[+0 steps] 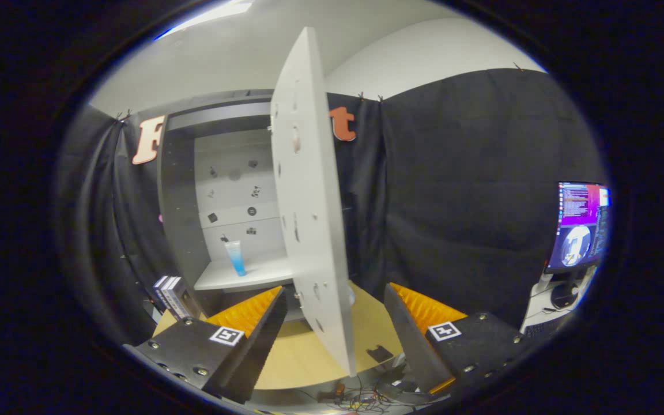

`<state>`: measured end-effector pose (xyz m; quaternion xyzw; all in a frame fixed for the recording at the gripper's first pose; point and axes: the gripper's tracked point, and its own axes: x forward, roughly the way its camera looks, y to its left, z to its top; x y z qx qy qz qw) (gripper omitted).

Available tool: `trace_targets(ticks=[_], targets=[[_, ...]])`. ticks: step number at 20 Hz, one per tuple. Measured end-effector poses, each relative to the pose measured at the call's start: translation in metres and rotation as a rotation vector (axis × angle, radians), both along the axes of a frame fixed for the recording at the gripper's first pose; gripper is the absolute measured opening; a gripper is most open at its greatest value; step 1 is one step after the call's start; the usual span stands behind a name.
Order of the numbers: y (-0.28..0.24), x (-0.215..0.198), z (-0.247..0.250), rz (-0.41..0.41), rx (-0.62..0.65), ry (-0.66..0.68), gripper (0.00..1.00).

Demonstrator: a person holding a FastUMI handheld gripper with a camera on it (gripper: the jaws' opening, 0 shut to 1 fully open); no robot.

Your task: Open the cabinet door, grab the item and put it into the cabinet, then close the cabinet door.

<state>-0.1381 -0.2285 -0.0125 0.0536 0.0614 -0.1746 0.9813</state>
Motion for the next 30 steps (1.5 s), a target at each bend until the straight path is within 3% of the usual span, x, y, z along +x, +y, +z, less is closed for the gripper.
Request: trace_targets(ticks=[3, 7, 19, 30], targets=[[-0.040, 0.006, -0.008, -0.056, -0.006, 0.010, 1.00], [-0.067, 0.029, -0.026, -0.067, -0.052, 0.047, 1.00], [-0.022, 0.036, -0.032, 0.023, -0.028, 0.037, 0.96], [0.035, 0.043, -0.035, 0.200, 0.013, 0.022, 0.96]])
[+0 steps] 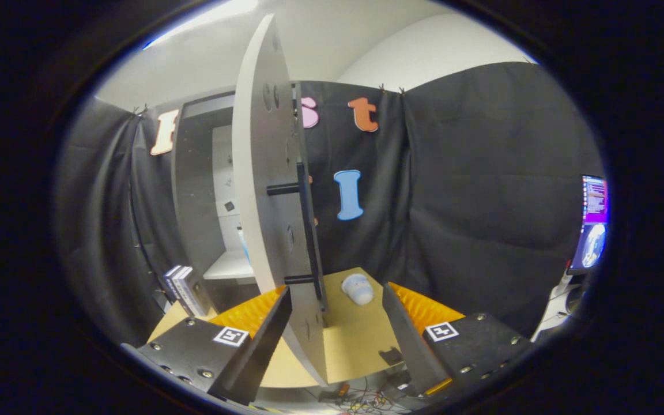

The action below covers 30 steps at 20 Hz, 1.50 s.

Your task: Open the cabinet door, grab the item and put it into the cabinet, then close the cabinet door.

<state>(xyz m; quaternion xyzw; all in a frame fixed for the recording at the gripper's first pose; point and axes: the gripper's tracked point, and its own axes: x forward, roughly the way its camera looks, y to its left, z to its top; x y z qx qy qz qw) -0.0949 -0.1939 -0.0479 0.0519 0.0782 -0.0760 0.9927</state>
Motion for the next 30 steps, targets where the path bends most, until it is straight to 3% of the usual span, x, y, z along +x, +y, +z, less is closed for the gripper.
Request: trace_targets(ticks=[9, 16, 24, 30], targets=[[0.068, 0.027, -0.010, 0.184, 0.029, 0.005, 0.96], [0.116, 0.056, -0.015, 0.251, 0.022, 0.007, 0.96], [0.194, 0.111, -0.022, 0.364, 0.062, 0.006, 1.00], [0.250, 0.164, -0.022, 0.422, -0.003, -0.012, 1.00]])
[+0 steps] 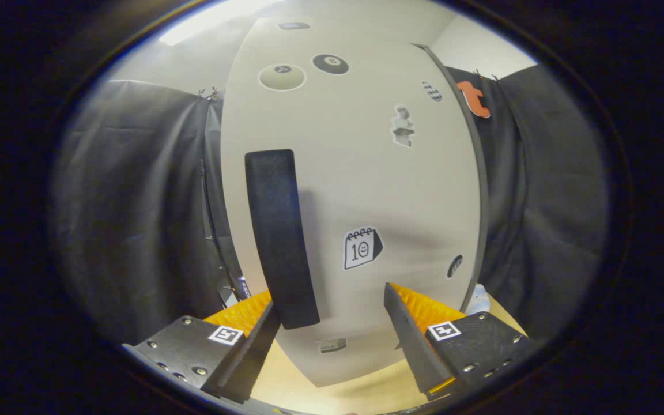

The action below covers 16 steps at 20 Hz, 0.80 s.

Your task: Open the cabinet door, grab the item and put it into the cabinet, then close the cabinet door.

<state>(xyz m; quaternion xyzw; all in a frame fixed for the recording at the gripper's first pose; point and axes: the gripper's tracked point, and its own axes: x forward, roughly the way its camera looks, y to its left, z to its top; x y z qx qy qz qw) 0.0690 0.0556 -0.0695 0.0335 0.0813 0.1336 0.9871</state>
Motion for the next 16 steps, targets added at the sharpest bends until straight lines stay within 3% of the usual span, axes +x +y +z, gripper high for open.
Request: trace_targets(ticks=[9, 16], targets=[[0.036, 0.061, -0.001, 0.037, -0.064, -0.036, 1.00], [0.042, 0.098, 0.000, -0.103, -0.056, -0.083, 1.00]])
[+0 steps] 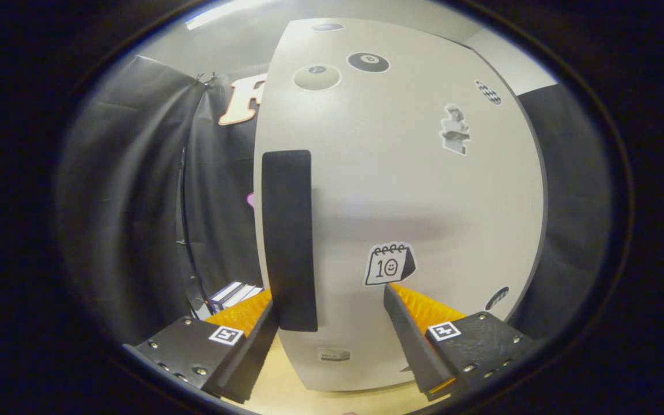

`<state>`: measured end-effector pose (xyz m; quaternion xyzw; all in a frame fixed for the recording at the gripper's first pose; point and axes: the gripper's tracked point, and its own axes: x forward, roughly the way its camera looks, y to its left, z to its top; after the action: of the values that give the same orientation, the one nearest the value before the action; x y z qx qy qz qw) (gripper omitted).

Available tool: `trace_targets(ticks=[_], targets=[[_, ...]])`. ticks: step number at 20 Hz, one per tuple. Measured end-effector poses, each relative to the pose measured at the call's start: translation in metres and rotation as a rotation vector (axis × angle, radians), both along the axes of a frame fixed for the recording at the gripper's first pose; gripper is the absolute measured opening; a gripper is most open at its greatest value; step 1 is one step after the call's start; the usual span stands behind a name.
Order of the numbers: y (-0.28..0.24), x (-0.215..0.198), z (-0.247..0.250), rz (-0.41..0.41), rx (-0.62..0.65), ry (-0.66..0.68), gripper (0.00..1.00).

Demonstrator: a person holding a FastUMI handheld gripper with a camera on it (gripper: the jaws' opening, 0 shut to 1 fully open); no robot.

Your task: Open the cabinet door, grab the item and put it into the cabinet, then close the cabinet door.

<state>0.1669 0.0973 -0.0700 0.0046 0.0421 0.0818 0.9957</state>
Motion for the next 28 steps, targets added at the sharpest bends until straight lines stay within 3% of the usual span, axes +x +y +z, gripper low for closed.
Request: trace_targets(ticks=[7, 14, 20, 28], targets=[[0.000, 0.012, -0.002, -0.039, 0.003, -0.016, 1.00], [0.003, 0.010, -0.003, -0.019, 0.006, -0.007, 1.00], [-0.012, -0.038, 0.014, -0.018, -0.018, -0.022, 1.00], [-0.057, -0.146, 0.024, -0.076, -0.060, -0.020, 1.00]])
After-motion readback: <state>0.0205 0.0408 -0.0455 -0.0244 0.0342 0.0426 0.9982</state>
